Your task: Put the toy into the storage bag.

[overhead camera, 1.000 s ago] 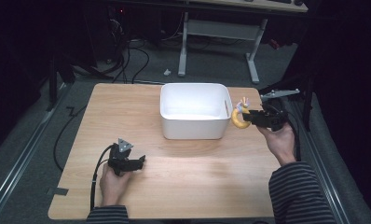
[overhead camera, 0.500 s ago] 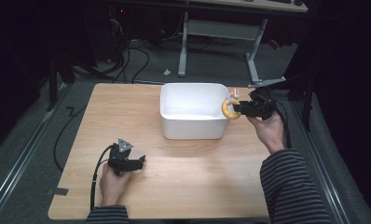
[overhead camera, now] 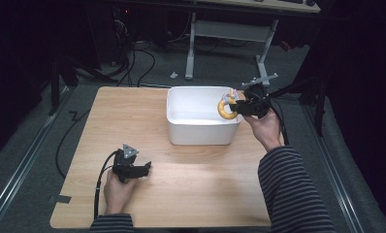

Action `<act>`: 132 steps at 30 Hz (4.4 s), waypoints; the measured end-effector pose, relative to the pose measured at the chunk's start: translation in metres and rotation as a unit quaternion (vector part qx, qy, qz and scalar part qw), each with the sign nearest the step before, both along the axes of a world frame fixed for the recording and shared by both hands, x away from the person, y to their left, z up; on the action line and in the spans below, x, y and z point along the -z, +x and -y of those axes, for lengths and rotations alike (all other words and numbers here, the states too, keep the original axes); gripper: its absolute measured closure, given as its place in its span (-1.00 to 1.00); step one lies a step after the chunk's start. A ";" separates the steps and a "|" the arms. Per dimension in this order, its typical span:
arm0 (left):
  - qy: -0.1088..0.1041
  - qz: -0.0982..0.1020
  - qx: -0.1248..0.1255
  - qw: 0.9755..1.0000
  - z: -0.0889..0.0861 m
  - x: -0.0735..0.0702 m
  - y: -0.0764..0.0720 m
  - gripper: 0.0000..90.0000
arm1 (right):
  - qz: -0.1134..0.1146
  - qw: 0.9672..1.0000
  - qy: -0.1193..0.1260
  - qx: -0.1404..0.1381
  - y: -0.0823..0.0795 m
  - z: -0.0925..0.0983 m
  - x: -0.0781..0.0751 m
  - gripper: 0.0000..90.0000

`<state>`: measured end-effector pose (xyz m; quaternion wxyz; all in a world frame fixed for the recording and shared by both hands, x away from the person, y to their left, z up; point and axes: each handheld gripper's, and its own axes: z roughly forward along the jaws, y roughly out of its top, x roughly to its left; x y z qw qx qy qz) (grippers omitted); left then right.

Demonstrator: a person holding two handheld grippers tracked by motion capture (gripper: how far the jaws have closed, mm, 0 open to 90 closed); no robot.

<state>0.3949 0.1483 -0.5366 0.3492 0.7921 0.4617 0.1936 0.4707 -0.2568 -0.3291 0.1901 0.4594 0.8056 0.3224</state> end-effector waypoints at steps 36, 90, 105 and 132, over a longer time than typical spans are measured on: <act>0.000 0.000 0.000 1.000 0.000 0.000 0.000 -0.60 | -0.056 0.998 -0.029 0.003 0.034 -0.030 0.039 0.52; 0.001 0.000 0.001 1.000 0.000 0.000 0.000 -0.60 | -0.029 0.999 0.023 0.010 0.011 0.001 0.030 0.05; 0.001 0.000 0.000 1.000 0.000 0.000 0.000 -0.60 | 0.002 0.998 0.051 0.035 -0.012 0.035 0.017 0.04; 0.000 0.000 0.001 1.000 0.000 0.000 0.000 -0.60 | 0.050 0.994 0.080 0.052 -0.079 0.080 0.011 0.06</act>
